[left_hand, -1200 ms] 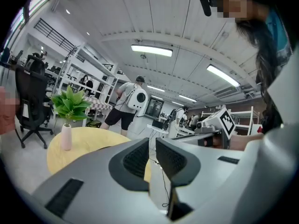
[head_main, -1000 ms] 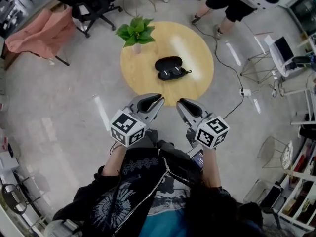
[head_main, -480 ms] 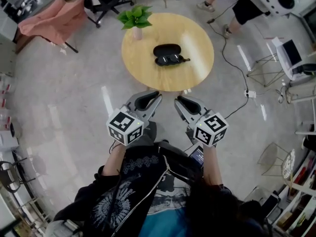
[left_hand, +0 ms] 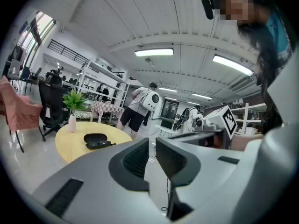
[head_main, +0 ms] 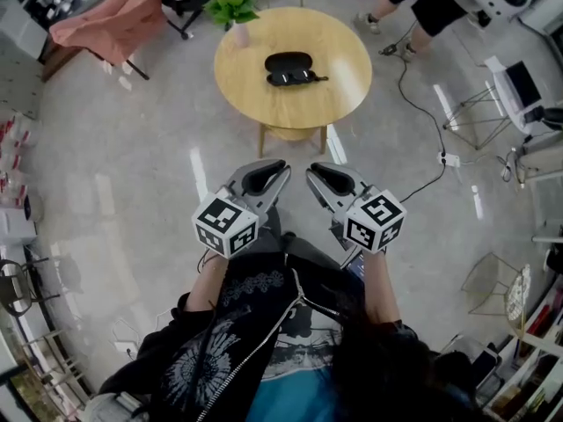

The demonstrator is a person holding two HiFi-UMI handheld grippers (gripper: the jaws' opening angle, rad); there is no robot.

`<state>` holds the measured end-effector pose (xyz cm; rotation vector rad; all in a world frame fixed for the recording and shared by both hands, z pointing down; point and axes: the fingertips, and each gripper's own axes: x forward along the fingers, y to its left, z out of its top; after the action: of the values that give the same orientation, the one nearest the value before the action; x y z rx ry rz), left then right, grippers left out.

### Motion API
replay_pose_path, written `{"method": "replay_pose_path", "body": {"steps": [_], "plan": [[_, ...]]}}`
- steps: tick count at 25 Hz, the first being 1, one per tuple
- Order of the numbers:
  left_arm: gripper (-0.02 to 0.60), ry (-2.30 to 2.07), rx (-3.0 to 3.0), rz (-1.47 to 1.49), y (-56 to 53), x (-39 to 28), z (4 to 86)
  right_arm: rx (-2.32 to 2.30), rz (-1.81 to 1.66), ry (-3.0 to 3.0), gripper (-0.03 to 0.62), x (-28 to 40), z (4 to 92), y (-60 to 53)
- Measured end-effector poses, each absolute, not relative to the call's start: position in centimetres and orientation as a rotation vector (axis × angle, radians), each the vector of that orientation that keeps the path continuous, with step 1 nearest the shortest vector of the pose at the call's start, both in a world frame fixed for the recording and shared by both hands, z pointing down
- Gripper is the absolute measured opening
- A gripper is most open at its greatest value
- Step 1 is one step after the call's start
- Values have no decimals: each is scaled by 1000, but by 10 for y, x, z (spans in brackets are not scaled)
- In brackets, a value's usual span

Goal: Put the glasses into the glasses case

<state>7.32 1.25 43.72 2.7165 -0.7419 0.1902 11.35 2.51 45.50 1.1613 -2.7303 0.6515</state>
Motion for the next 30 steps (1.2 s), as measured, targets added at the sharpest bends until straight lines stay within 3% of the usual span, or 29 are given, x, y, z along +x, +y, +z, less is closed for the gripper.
{"method": "replay_pose_path", "body": {"steps": [13, 30], "plan": [[46, -828, 2712, 230, 76, 62, 433, 1082, 642, -2771, 60, 99, 456, 85], [46, -860, 2718, 217, 86, 28, 426, 1085, 651, -2749, 52, 68, 460, 83]]}}
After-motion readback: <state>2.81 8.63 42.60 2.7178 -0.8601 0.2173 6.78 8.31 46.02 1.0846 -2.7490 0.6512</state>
